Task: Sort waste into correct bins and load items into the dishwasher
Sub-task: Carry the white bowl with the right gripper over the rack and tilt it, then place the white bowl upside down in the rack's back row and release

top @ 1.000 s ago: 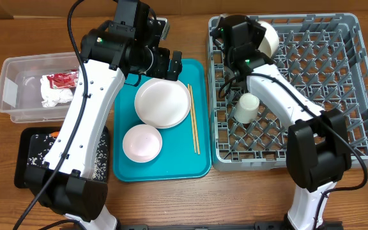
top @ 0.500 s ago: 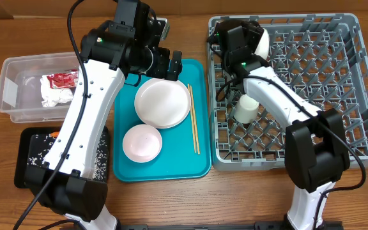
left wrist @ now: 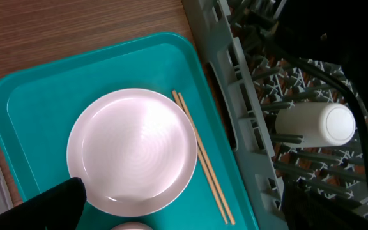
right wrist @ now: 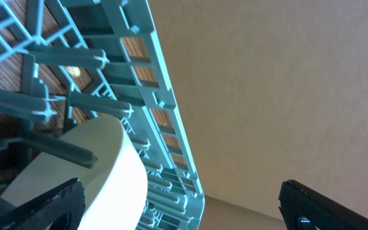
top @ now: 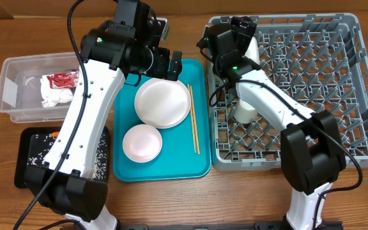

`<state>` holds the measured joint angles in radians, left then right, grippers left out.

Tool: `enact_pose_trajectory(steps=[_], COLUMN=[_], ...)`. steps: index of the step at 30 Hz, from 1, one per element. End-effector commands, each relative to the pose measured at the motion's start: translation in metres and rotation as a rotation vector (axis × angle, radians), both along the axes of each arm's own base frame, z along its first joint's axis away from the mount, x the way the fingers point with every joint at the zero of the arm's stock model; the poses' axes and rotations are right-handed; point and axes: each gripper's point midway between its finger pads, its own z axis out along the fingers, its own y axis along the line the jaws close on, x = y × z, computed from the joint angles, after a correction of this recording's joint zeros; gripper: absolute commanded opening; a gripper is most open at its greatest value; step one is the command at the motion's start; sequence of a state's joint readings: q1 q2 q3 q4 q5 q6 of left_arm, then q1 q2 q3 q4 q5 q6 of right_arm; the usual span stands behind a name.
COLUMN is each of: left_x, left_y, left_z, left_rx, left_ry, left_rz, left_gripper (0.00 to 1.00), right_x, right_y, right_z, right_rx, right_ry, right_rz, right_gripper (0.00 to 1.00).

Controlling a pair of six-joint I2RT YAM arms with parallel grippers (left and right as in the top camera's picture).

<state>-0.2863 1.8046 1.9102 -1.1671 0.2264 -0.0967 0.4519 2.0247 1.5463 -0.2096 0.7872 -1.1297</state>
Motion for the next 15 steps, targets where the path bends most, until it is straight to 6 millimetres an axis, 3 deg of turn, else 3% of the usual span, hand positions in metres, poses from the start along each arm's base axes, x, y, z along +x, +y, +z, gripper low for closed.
enact_pose_trajectory(steps=[1,6,11,15], left_x=[0.002,0.002,0.002,0.002], left_y=[0.003,0.003,0.003,0.003], left_z=[0.011,0.011,0.011,0.011], left_rx=[0.006,0.006,0.006,0.006], left_ry=[-0.036,-0.036,-0.036,-0.036], left_rz=[-0.003,-0.004,-0.004,-0.004], left_gripper=[1.00,1.00,1.00,1.00], right_x=[-0.003,-0.004,-0.005,-0.010], right_y=[0.011,0.021,0.021,0.007], right_z=[0.001,0.013,0.054,0.091], right_rx=[0.004,0.024,0.181,0.319], right_ry=[-0.012,-0.046,-0.183,-0.288], right_rz=[0.013,0.028,-0.011,-0.067], right_gripper=[1.00,1.00,1.00,1.00])
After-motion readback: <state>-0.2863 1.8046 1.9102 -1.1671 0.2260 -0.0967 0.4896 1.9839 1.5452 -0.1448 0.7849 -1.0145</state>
